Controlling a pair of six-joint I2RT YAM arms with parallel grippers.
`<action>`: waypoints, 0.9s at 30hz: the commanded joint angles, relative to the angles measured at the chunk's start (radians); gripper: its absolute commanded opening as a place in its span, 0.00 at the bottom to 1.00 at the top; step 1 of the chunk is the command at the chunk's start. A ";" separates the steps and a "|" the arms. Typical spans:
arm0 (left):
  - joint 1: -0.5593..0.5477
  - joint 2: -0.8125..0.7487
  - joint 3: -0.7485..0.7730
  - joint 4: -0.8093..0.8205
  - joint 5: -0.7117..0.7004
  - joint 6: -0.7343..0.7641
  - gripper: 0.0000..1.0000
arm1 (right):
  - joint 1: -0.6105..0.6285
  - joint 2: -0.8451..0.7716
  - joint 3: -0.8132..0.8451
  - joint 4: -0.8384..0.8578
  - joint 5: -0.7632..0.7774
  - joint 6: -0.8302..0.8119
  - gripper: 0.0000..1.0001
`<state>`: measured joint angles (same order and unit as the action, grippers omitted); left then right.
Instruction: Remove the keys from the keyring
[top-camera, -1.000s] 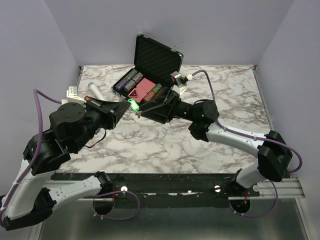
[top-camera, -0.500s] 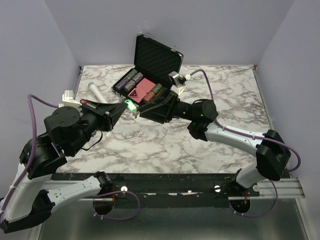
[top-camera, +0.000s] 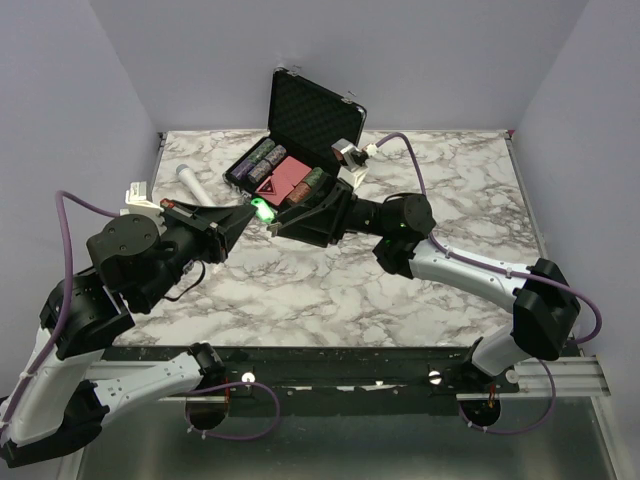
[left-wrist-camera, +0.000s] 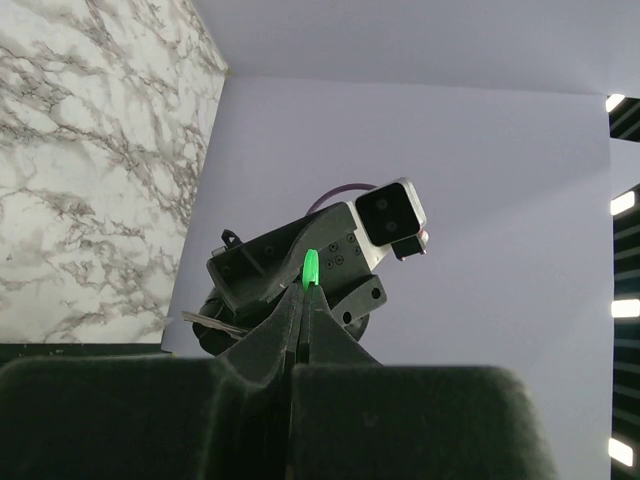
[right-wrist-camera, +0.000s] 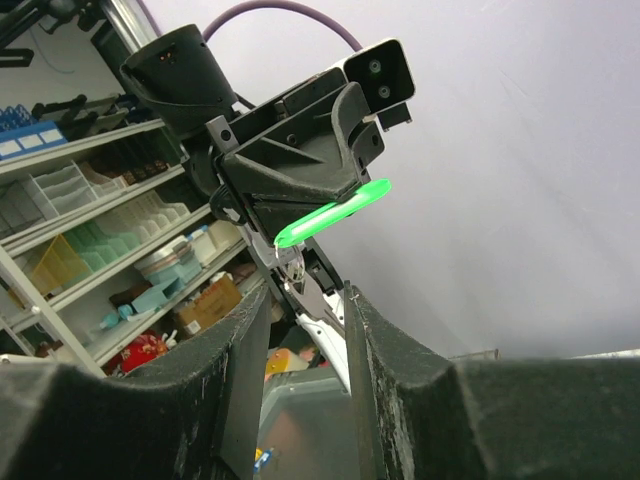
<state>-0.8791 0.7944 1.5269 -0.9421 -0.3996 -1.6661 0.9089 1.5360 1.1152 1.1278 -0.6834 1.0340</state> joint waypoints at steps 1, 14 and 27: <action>0.005 -0.007 -0.016 0.028 0.039 -0.012 0.00 | 0.008 0.006 0.031 -0.020 -0.031 -0.028 0.43; 0.005 -0.021 -0.056 0.046 0.053 -0.032 0.00 | 0.007 -0.007 0.041 -0.083 -0.030 -0.069 0.28; 0.005 -0.041 -0.077 0.057 0.030 -0.047 0.00 | 0.007 -0.017 0.021 -0.037 -0.036 -0.048 0.32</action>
<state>-0.8780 0.7643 1.4612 -0.9073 -0.3733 -1.7004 0.9089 1.5352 1.1252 1.0534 -0.6983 0.9871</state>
